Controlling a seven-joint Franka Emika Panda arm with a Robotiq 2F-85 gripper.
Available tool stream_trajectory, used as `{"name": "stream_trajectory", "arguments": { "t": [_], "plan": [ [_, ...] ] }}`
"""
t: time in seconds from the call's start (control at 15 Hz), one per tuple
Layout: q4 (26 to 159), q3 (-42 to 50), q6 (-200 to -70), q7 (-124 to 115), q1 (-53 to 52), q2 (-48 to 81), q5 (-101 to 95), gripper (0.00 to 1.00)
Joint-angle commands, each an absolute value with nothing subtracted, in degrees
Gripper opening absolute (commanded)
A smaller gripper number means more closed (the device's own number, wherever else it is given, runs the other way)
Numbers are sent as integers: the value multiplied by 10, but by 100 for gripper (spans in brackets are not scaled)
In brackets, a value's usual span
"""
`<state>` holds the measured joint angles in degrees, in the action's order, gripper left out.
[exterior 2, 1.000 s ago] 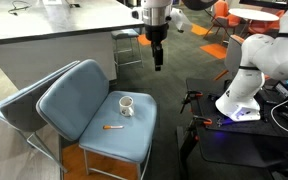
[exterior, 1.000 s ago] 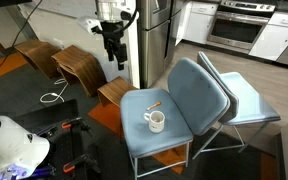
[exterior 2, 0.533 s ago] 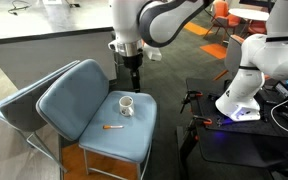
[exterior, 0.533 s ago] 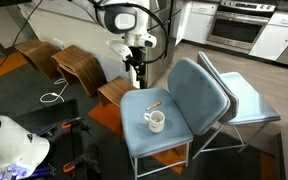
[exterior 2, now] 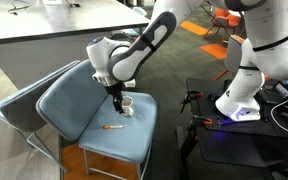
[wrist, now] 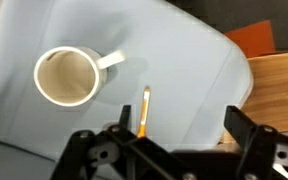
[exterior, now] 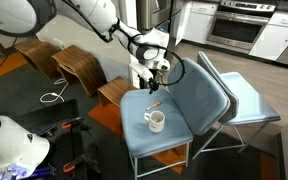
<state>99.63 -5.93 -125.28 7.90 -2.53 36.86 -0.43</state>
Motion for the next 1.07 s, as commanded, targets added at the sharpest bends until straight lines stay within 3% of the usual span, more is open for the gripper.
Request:
{"name": "stream_trajectory", "arguments": {
  "t": [0.0, 0.13, 0.27, 0.6, 1.0],
  "plan": [
    [899, -68, -1241, 113, -14, 454, 14, 100],
    [852, -72, -1234, 124, -10, 498, 17, 100],
    [809, -75, -1228, 135, -7, 536, 19, 89],
    [713, -80, -1211, 140, -6, 617, 20, 79],
    [622, -81, -1187, 145, -5, 695, 19, 78]
  ]
}}
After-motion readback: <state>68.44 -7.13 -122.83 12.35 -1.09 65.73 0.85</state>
